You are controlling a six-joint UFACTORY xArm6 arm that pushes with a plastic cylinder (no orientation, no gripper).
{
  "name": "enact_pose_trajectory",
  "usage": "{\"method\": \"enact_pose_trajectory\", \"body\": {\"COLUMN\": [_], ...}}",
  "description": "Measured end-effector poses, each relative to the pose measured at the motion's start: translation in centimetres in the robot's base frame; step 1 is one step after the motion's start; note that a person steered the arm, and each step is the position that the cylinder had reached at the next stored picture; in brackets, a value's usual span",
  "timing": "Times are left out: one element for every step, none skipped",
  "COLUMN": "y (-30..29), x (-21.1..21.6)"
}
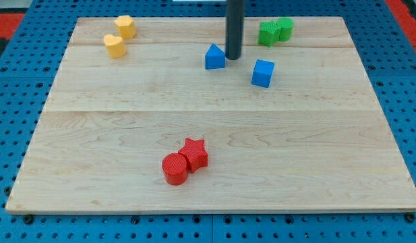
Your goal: Push the blue triangle into the yellow hexagon
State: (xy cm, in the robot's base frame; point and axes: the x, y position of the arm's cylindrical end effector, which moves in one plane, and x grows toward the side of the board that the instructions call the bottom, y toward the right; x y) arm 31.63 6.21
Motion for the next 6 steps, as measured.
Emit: {"method": "enact_pose_trajectory", "body": {"y": [-4.5,-13.7,-19.4,-16.4,-15.0,-20.9], "x": [0.4,-3.5,-4.8,-4.1,1.3,0.7]}}
